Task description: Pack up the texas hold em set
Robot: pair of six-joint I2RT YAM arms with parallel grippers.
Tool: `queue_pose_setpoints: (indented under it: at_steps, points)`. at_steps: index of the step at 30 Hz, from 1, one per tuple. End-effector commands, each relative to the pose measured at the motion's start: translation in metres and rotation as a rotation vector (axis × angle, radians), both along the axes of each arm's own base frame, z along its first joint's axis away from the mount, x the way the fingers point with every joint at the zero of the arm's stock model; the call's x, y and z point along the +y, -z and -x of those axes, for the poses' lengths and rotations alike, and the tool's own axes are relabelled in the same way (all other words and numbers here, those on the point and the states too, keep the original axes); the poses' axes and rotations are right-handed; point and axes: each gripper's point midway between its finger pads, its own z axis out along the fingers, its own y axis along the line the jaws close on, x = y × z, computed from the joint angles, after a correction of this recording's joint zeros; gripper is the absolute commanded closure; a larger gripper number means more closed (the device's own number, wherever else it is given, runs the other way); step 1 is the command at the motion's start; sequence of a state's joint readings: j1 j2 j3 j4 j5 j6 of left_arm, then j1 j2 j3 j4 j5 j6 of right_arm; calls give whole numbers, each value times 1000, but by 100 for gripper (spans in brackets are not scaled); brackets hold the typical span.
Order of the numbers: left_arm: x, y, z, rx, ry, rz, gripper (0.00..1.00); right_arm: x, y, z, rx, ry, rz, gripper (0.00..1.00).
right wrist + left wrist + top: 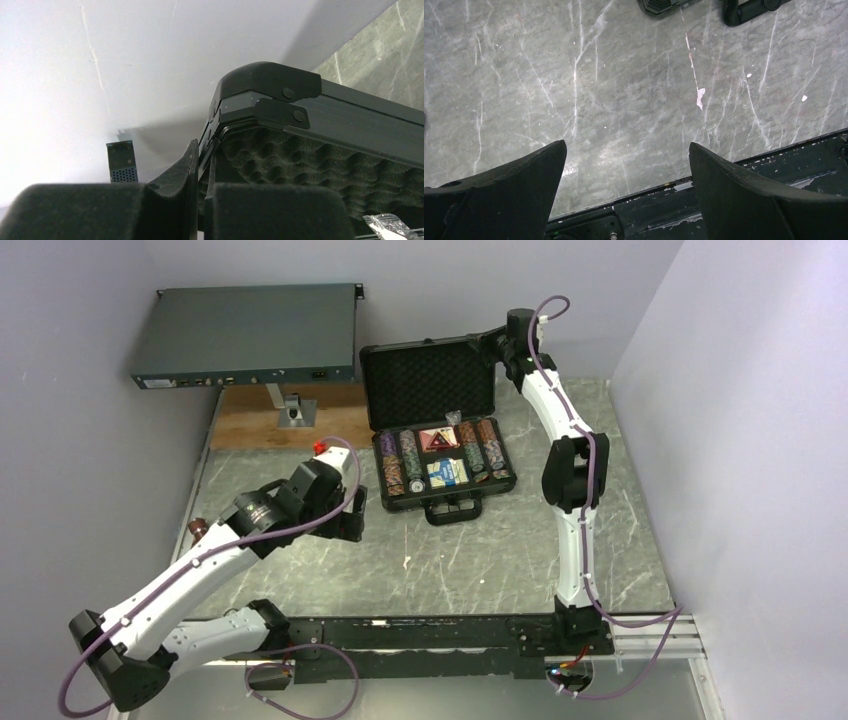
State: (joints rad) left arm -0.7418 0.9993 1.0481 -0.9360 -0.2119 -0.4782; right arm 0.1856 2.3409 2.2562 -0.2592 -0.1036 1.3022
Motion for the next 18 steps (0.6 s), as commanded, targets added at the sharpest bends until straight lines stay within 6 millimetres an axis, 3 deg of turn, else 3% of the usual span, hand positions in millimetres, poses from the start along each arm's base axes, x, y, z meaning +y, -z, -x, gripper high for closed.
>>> queue_pose_setpoints:
  at_steps: [1, 5, 10, 13, 18]
  points:
    - [12, -1, 6, -14, -60, 19, 0, 2, -58, 5, -150, -24, 33, 100]
    - [16, -1, 11, -25, -62, 35, 0, -2, -75, 24, -164, -32, 37, 100]
    - [19, 2, 17, -34, -40, 43, 0, 1, -93, 68, -165, -63, 51, 100]
    - [18, 4, 21, -34, -20, 54, 0, -1, -92, 105, -151, -66, 50, 100]
    - [19, 7, 28, -42, 15, 77, 0, 0, -64, 159, -91, -82, 65, 100]
